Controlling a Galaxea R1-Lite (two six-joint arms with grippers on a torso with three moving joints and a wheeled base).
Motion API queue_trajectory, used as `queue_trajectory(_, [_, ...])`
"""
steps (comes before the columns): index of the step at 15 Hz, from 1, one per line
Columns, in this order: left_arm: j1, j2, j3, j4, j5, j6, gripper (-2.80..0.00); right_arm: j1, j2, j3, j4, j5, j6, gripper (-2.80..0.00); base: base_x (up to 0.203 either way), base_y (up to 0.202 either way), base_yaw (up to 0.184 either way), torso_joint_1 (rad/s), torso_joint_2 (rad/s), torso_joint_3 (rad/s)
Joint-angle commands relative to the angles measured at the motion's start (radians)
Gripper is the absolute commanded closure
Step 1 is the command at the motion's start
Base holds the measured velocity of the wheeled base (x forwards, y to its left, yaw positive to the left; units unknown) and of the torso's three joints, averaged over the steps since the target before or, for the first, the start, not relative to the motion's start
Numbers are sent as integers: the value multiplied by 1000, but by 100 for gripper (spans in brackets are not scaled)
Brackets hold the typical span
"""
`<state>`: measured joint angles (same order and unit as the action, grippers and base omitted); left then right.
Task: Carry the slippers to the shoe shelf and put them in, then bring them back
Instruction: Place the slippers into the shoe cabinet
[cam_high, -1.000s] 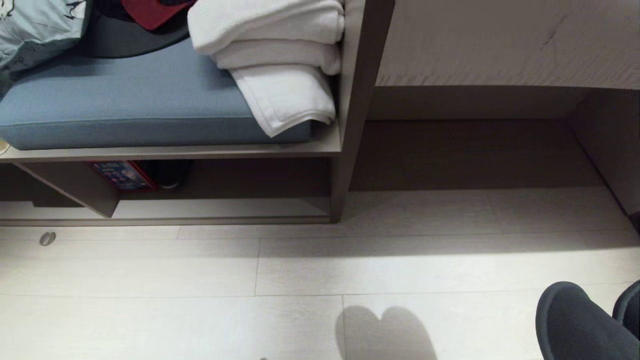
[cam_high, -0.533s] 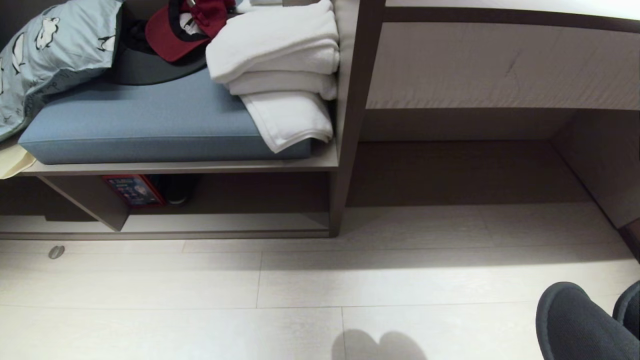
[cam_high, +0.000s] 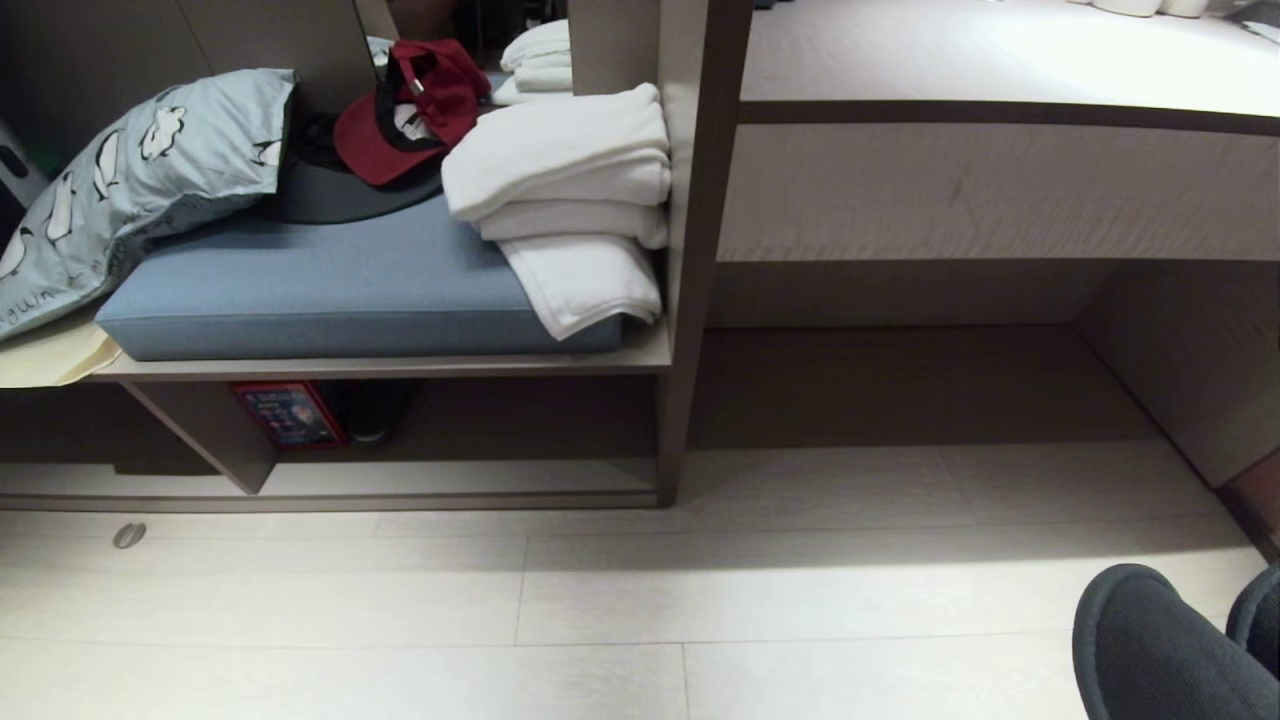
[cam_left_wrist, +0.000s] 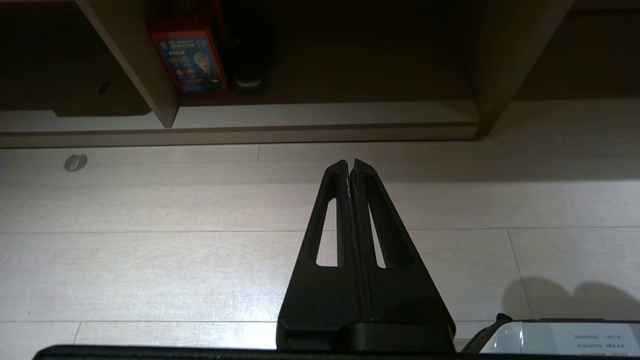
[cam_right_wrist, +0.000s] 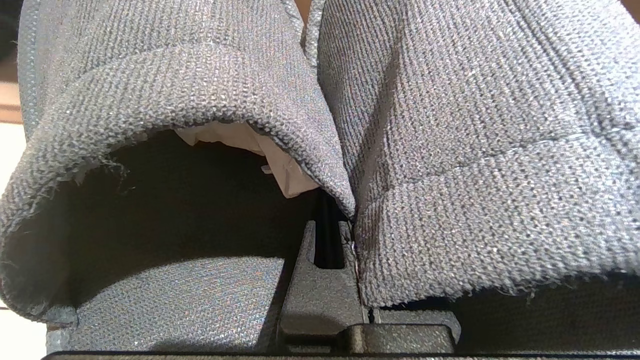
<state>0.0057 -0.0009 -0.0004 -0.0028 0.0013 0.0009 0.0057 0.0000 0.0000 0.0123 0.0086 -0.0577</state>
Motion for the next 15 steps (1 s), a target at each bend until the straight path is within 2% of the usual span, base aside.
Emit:
queue_trajectory(1, [0, 1, -1, 0, 0, 1, 0, 0, 2, 0, 0, 1, -1, 0, 0, 0, 0, -2, 5, 203])
queue_trajectory(15, [0, 1, -1, 0, 0, -1, 0, 0, 2, 0, 0, 1, -1, 0, 0, 0, 0, 3, 2, 204])
